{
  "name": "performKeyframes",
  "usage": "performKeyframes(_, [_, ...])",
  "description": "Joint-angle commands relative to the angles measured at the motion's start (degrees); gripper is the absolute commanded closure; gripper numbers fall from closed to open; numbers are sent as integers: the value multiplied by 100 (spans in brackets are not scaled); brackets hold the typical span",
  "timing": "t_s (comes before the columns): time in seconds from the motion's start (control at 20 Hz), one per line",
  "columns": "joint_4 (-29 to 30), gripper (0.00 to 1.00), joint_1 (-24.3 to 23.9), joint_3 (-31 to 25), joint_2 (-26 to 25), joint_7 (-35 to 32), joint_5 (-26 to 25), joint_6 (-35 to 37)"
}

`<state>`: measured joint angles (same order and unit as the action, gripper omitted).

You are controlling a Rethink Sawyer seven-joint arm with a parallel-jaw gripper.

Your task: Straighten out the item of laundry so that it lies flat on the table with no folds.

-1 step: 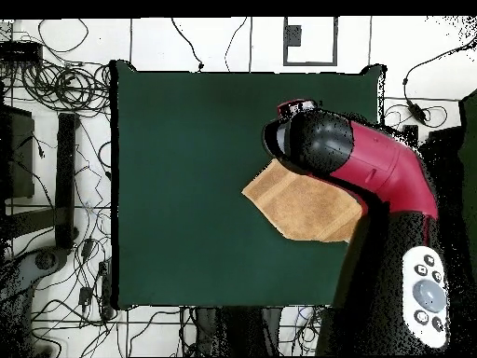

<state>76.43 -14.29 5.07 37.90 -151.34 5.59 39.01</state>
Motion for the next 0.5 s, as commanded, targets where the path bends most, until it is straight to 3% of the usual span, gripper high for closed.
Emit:
performKeyframes(0.05, [892, 0, 23, -885, -548, -381, 455, -269])
performKeyframes(0.5, [1003, 0, -28, -1027, -685, -457, 627, -509])
